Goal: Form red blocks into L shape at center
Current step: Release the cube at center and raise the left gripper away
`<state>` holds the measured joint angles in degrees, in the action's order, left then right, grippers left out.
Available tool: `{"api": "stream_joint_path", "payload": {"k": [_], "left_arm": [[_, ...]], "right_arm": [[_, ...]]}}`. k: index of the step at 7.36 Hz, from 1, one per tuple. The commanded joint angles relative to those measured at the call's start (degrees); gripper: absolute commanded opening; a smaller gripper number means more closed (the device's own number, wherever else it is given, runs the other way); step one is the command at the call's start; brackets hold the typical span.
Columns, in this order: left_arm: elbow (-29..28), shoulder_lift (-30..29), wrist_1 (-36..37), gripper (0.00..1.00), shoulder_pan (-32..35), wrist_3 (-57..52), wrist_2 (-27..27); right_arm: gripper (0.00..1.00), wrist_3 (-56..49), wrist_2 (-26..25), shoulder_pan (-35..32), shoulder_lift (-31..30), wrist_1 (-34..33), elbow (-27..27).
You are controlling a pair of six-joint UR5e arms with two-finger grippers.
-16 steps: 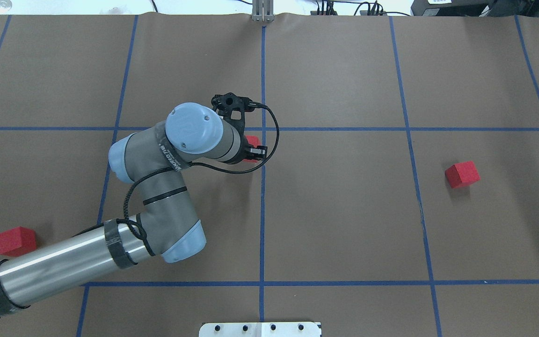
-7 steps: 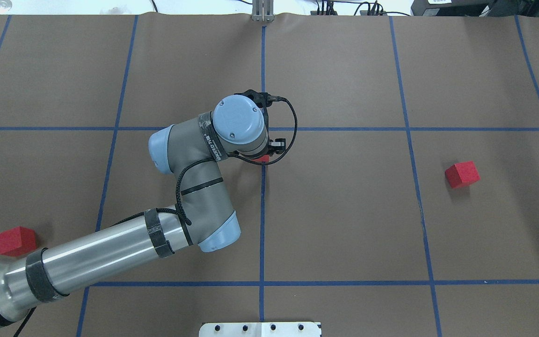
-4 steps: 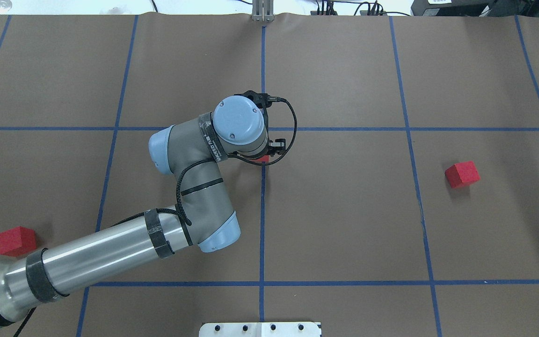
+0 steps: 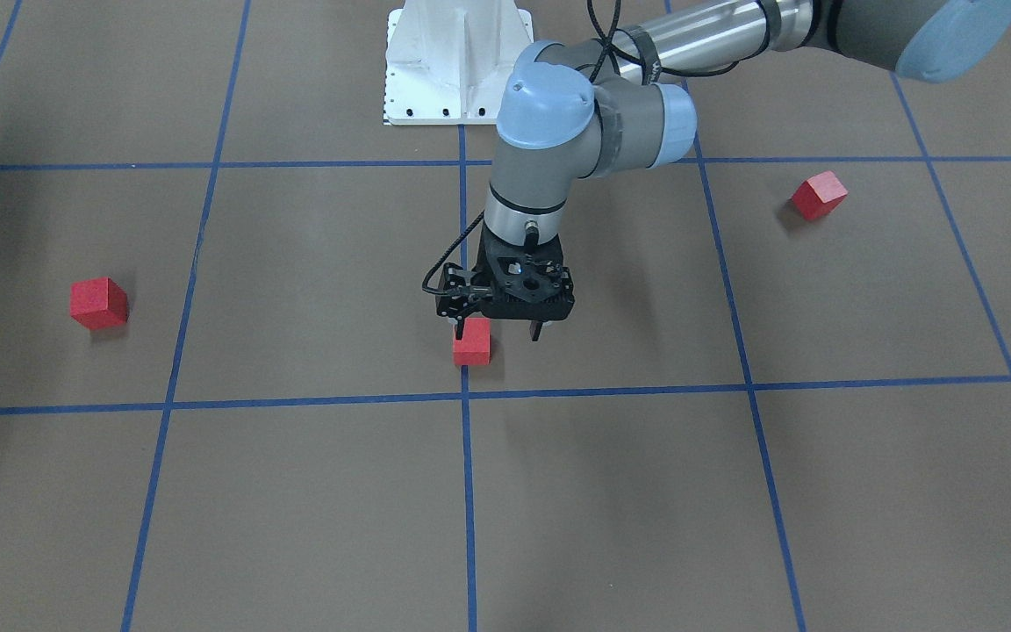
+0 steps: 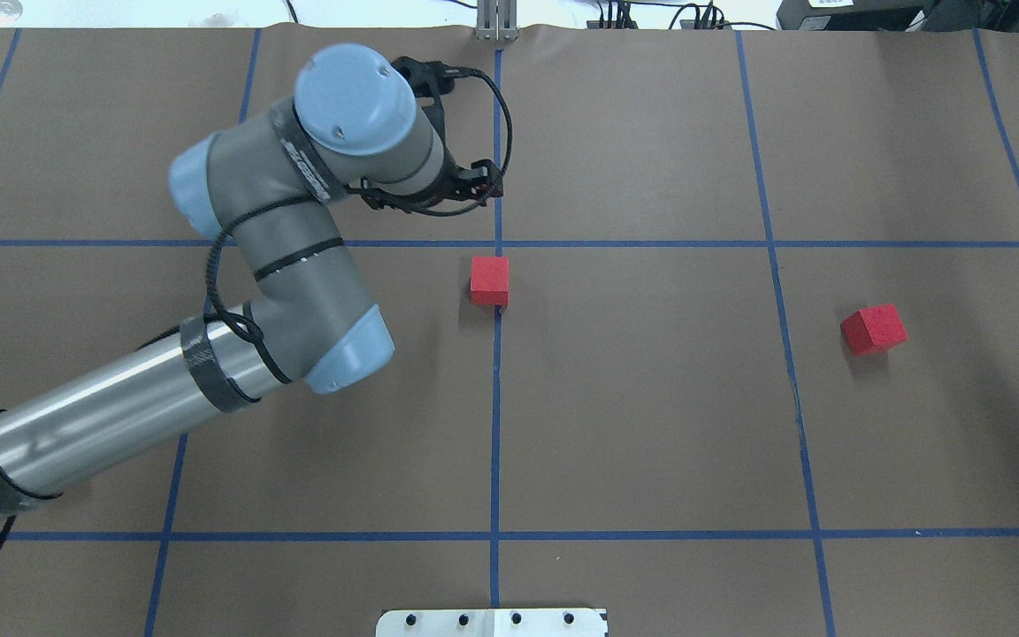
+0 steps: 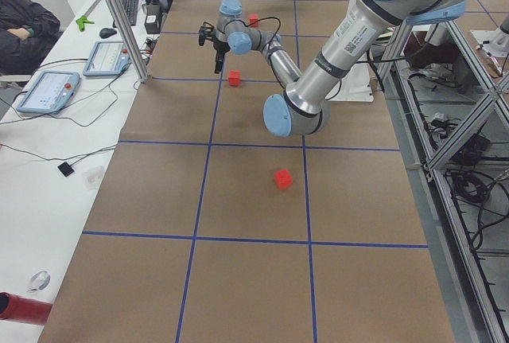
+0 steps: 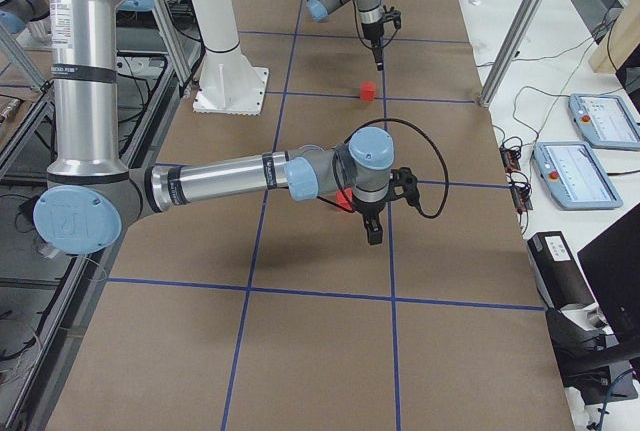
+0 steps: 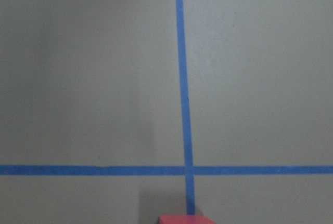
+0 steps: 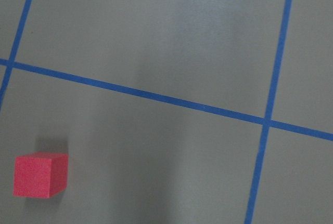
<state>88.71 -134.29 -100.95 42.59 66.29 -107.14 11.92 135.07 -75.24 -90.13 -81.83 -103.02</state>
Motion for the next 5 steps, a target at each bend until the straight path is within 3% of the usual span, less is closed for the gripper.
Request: {"api": "stream_joint_path", "payload": {"k": [1,2,3,5], "left_arm": [[11.35,13.29,0.58,1.0,8.26,-10.67,-3.42],[12.36,16.57,0.4,1.0,13.0,-13.78,-9.7],[12.37,17.74,0.4,1.0,16.09,-15.73,-12.72],[12.36,18.45,0.14,1.0,16.56,-16.01,-12.75]], "right_arm": [[0.99,10.2,-4.43,8.4,1.62,9.79,0.19],[0.99,13.71,-6.47,12.35,1.71,11.24,0.19],[0.99,15.31,-7.62,14.74,1.97,11.25,0.19],[0.99,16.02,-8.68,17.83,1.89,11.16,0.45]]}}
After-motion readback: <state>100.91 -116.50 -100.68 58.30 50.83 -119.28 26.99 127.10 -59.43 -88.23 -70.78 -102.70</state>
